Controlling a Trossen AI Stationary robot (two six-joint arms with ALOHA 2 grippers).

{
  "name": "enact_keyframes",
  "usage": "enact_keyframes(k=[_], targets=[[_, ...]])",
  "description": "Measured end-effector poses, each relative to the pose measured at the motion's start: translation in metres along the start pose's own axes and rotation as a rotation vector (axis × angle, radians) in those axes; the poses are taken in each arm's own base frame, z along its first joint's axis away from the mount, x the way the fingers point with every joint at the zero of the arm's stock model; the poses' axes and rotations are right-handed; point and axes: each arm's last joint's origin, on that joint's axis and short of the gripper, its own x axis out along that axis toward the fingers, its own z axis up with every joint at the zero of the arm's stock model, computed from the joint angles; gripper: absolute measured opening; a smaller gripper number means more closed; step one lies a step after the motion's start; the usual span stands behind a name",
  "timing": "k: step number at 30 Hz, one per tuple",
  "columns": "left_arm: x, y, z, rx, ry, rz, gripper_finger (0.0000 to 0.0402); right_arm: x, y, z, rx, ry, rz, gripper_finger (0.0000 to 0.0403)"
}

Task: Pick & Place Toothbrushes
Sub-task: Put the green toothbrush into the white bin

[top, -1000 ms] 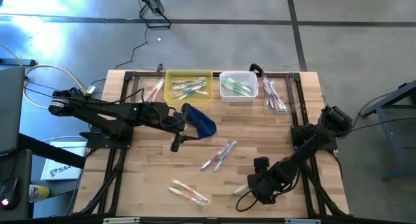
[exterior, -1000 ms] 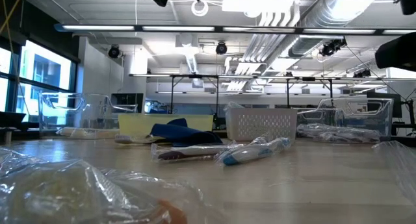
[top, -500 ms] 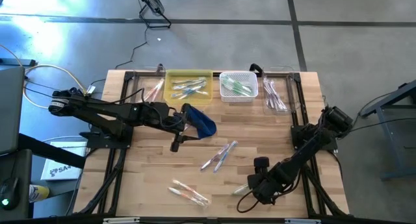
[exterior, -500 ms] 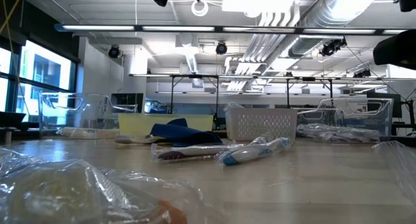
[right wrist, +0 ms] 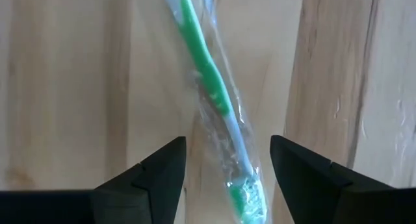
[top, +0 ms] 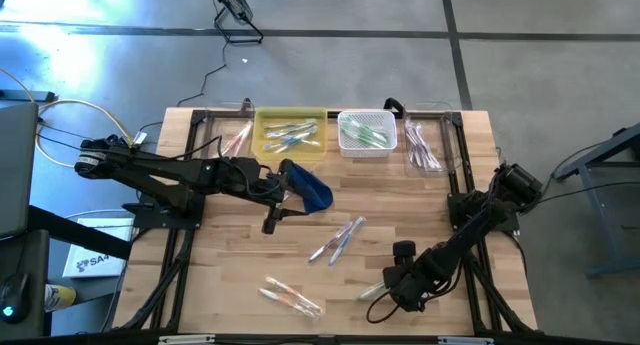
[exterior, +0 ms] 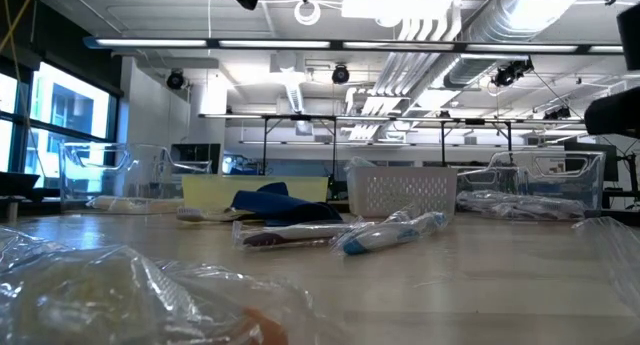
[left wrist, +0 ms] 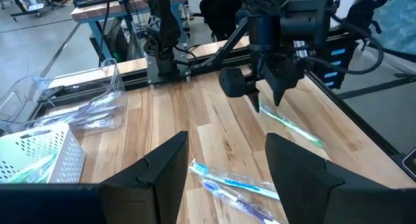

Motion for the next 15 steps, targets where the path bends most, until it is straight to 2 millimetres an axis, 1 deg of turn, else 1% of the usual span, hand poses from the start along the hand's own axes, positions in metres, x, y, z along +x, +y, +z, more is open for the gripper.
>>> enact_keyframes(k=[4, 9, 12, 15], targets=[[0.0, 0.0, 0.0, 0.0, 0.0, 0.002, 0.0198, 0.007, -0.006, -0.008, 0.008, 0.027, -0.023, 0.0217], [0.0, 0.0, 0.0, 0.0, 0.0, 0.002, 0.0198, 0.011, -0.01, -0.013, 0.03, 0.037, -0.03, 0.0213], [0.0, 0.0, 0.0, 0.0, 0.0, 0.002, 0.0198, 0.011, -0.01, -0.013, 0.038, 0.03, -0.033, 0.0195], [0.0, 0.0, 0.0, 0.0, 0.0, 0.003, 0.0198, 0.012, -0.01, -0.012, 0.041, 0.022, -0.024, 0.0163]])
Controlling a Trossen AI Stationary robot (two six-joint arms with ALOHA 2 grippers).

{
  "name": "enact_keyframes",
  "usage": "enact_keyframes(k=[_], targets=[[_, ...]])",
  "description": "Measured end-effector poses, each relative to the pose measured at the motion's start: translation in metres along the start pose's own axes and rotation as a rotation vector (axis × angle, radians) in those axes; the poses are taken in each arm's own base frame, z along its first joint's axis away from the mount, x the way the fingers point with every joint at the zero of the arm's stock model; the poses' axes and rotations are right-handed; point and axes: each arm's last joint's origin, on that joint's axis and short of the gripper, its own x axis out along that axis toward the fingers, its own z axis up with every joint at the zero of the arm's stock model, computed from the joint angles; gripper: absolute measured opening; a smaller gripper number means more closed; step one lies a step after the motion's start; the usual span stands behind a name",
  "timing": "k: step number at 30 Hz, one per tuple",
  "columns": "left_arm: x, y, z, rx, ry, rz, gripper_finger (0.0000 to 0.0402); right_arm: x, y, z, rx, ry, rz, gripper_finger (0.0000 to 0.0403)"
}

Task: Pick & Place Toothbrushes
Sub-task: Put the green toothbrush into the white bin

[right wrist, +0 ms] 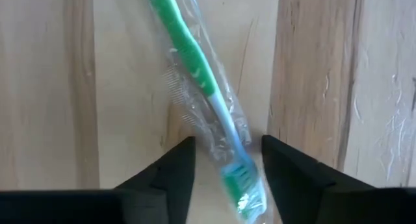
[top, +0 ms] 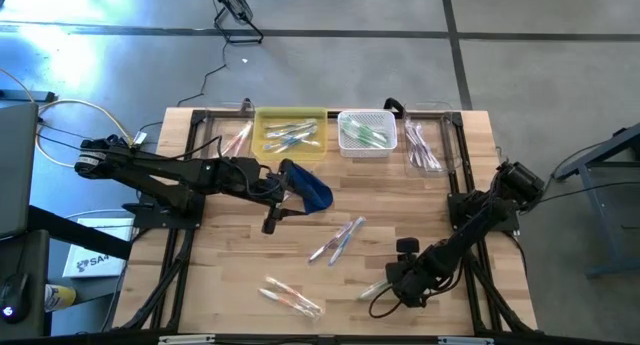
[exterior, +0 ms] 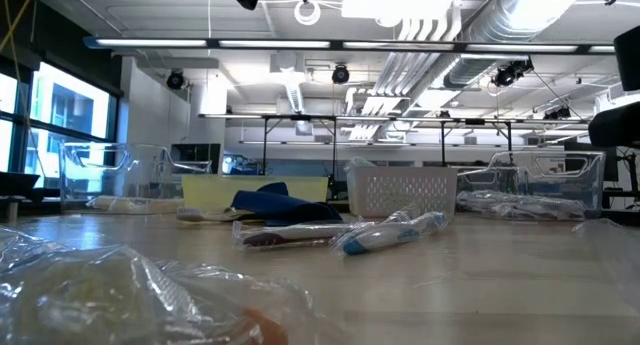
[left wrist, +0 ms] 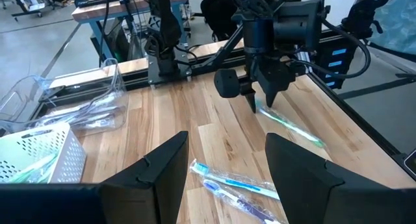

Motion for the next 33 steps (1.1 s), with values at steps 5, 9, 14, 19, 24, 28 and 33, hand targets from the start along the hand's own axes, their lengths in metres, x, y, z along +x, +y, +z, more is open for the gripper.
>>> enact_keyframes(k=[5, 9, 14, 19, 24, 28, 33], targets=[[0.0, 0.0, 0.0, 0.0, 0.0, 0.001, 0.0198, 0.0, 0.001, 0.001, 0.004, -0.014, 0.013, 0.0103], [0.0, 0.0, 0.0, 0.0, 0.0, 0.001, 0.0198, 0.001, 0.001, 0.001, 0.017, -0.014, 0.013, 0.0059], [0.0, 0.0, 0.0, 0.0, 0.001, 0.001, 0.0198, 0.001, 0.001, 0.001, 0.029, -0.011, 0.017, 0.0015], [0.0, 0.0, 0.0, 0.0, 0.002, 0.0, 0.0198, -0.001, 0.002, 0.001, 0.026, -0.013, 0.027, 0.0008], [0.0, 0.0, 0.0, 0.0, 0.002, -0.001, 0.0198, -0.009, 0.001, 0.0, 0.025, -0.011, 0.074, 0.0006], [0.0, 0.0, 0.0, 0.0, 0.003, -0.001, 0.0198, -0.023, 0.0, 0.001, 0.037, -0.045, 0.103, 0.0005], [0.0, 0.0, 0.0, 0.0, 0.003, -0.002, 0.0198, -0.041, -0.004, 0.001, 0.074, -0.128, 0.093, 0.0005]])
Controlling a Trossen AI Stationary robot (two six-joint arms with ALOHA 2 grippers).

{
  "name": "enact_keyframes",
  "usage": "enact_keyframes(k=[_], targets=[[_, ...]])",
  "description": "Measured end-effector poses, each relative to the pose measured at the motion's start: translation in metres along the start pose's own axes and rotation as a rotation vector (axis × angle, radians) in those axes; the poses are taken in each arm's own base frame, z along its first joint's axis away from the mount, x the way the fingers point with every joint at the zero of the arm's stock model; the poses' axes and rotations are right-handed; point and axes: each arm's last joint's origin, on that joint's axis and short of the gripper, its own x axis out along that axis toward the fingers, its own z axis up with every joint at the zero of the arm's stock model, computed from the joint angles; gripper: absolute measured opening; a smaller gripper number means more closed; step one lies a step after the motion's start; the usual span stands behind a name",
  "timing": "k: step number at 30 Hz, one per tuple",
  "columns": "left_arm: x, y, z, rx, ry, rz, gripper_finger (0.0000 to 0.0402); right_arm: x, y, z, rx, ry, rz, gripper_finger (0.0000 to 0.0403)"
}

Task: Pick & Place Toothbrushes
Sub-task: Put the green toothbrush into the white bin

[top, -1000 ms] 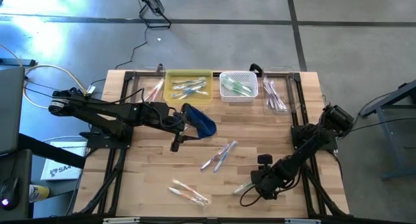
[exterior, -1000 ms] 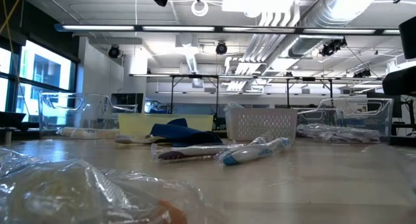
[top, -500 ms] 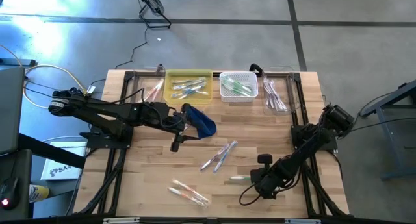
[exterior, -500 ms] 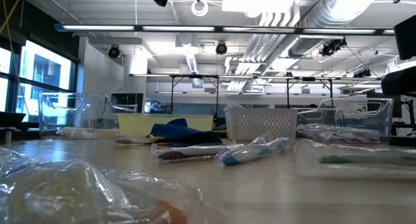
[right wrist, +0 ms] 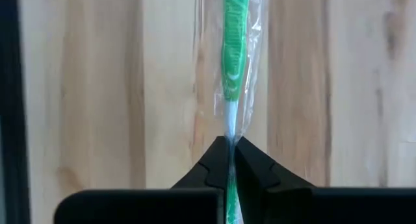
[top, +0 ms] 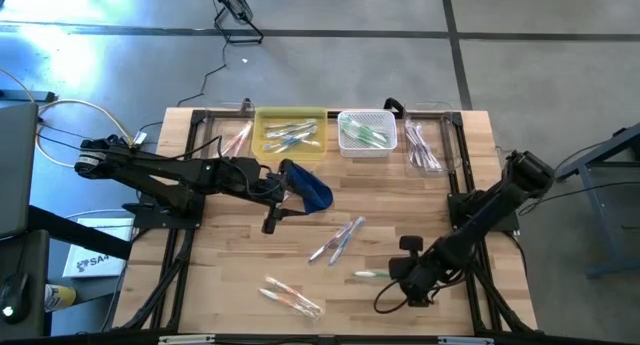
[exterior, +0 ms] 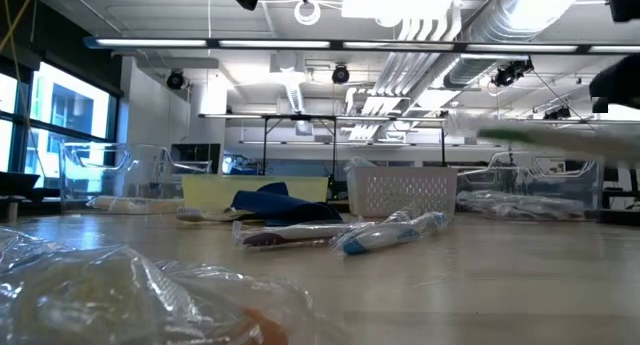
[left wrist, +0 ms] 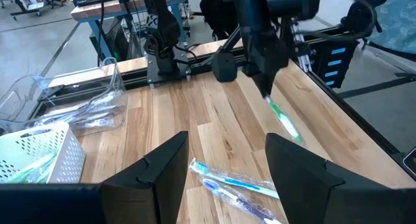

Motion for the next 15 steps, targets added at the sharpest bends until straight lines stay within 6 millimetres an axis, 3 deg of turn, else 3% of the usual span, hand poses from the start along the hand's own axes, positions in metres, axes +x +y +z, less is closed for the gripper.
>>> enact_keyframes(k=[5, 15], targets=[[0.0, 0.0, 0.0, 0.0, 0.0, 0.0, 0.0198, -0.022, -0.005, 0.002, 0.033, -0.091, -0.014, 0.0005], [0.0, 0.0, 0.0, 0.0, 0.0, 0.0, 0.0198, -0.067, -0.034, 0.009, 0.144, -0.284, -0.087, 0.0005]])
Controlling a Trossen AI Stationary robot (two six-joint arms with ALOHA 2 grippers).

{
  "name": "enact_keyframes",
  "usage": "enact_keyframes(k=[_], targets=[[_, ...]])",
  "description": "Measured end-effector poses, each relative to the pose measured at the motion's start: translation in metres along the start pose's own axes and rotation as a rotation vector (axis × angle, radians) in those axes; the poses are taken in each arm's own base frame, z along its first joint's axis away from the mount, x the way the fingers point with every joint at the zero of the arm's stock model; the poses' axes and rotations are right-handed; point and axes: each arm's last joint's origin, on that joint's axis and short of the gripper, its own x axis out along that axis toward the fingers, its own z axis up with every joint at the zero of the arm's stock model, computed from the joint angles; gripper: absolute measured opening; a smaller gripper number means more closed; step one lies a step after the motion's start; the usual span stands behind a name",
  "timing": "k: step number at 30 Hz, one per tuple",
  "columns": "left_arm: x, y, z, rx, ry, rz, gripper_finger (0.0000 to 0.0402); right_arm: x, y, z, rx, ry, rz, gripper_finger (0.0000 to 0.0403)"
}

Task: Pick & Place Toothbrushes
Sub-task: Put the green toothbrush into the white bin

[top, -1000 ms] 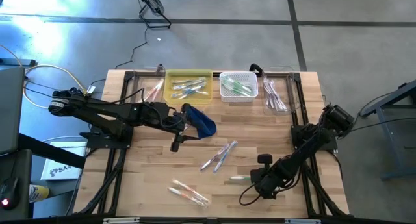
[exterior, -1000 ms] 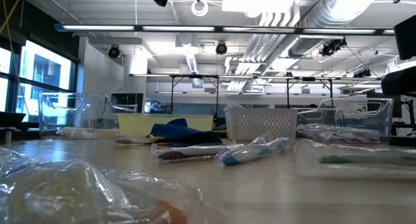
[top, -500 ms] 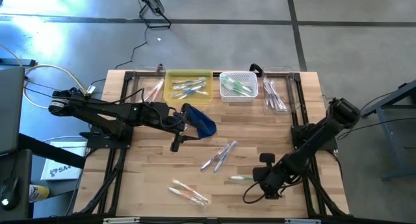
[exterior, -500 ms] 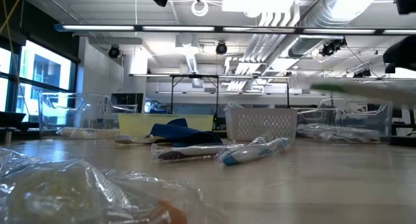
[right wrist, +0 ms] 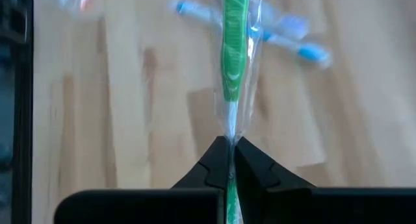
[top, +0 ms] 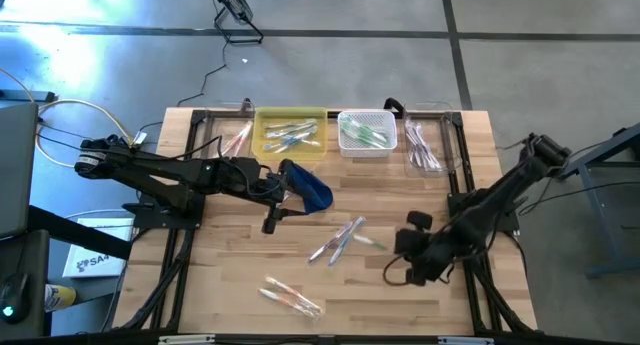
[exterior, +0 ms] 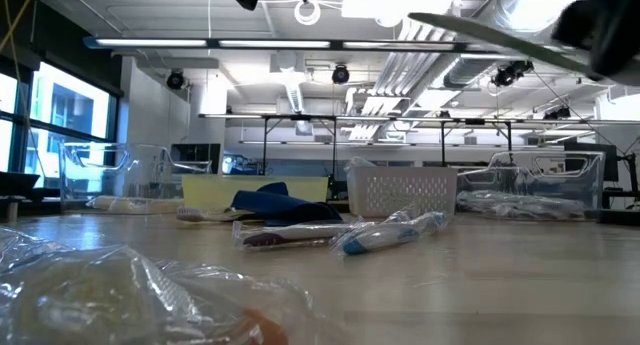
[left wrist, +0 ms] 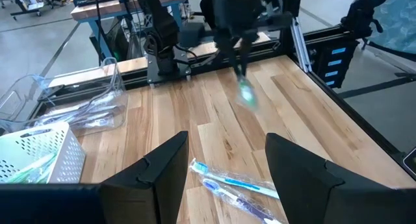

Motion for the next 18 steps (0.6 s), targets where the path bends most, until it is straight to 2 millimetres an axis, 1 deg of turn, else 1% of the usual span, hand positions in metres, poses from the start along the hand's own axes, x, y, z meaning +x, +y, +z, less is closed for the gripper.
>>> enact_keyframes(k=[5, 12, 18], targets=[[0.0, 0.0, 0.0, 0.0, 0.0, 0.0, 0.0198, -0.015, -0.02, 0.015, 0.05, -0.105, -0.049, 0.0005], [0.0, 0.0, 0.0, 0.0, -0.002, 0.001, 0.0198, -0.026, -0.054, 0.036, 0.07, -0.234, -0.191, 0.0005], [0.0, 0.0, 0.0, 0.0, -0.003, 0.001, 0.0198, -0.028, -0.086, 0.051, 0.015, -0.234, -0.307, 0.0005]])
